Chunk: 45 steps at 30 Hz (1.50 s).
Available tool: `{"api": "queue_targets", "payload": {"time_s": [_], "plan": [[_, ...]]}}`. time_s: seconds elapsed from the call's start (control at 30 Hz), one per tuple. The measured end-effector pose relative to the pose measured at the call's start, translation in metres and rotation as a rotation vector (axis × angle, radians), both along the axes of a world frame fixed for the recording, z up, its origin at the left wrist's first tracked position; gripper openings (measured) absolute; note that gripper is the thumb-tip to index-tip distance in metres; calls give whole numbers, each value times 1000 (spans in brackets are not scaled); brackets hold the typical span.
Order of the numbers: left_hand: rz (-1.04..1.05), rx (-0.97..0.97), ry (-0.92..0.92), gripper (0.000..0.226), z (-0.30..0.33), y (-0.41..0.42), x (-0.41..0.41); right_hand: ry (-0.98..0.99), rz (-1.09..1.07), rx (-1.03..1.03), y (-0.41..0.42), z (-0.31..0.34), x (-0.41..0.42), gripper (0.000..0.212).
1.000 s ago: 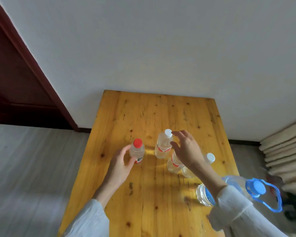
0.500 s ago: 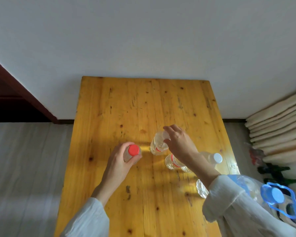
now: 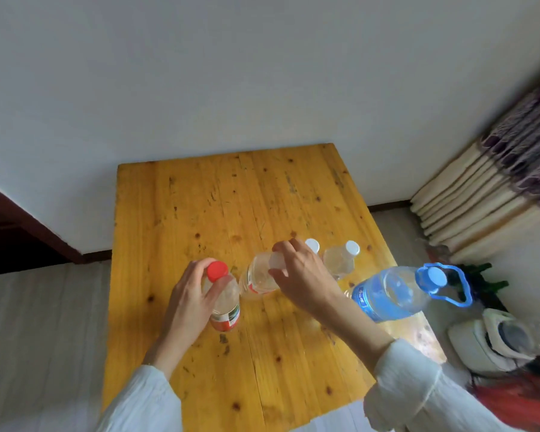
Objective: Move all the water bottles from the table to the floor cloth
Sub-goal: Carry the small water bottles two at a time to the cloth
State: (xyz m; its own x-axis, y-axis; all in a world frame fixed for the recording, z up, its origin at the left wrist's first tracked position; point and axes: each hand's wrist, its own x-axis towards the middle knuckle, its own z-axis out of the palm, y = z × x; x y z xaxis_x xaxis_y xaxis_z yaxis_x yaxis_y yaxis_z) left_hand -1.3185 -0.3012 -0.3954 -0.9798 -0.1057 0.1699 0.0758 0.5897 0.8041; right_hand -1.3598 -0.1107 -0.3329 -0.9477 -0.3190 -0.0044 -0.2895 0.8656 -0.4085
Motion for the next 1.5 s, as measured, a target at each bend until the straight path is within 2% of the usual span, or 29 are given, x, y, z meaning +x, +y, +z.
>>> {"api": "queue_targets", "payload": {"time_s": [0.17, 0.27, 0.4, 0.6, 0.7, 0.8, 0.9, 1.13, 1.23, 1.5], "plan": [[-147, 14, 98, 66, 36, 26, 34, 122, -157, -132, 39, 26, 77, 39], [-296, 1, 169, 74, 59, 58, 66, 201, -305, -181, 70, 39, 143, 38], [-518, 46, 174, 82, 89, 115, 125, 257, -518, -269, 114, 58, 248, 37], [-855, 171, 54, 71, 109, 223, 226, 397, -880, -267, 189, 82, 418, 31], [-1070, 205, 14, 46, 114, 287, 284, 427, -1076, -252, 220, 83, 506, 32], [-1319, 225, -5, 48, 122, 353, 349, 433, -1313, -254, 247, 80, 593, 32], [-1516, 150, 5, 22, 119, 417, 415, 475, -1545, -262, 267, 76, 676, 31], [-1928, 99, 18, 21, 113, 553, 579, 496, -1998, -193, 314, 67, 844, 33], [-2089, 80, -37, 21, 111, 607, 654, 491, -2173, -137, 332, 65, 914, 32], [-2530, 58, -103, 23, 125, 708, 857, 645, -2589, -55, 354, 75, 1069, 30]]}}
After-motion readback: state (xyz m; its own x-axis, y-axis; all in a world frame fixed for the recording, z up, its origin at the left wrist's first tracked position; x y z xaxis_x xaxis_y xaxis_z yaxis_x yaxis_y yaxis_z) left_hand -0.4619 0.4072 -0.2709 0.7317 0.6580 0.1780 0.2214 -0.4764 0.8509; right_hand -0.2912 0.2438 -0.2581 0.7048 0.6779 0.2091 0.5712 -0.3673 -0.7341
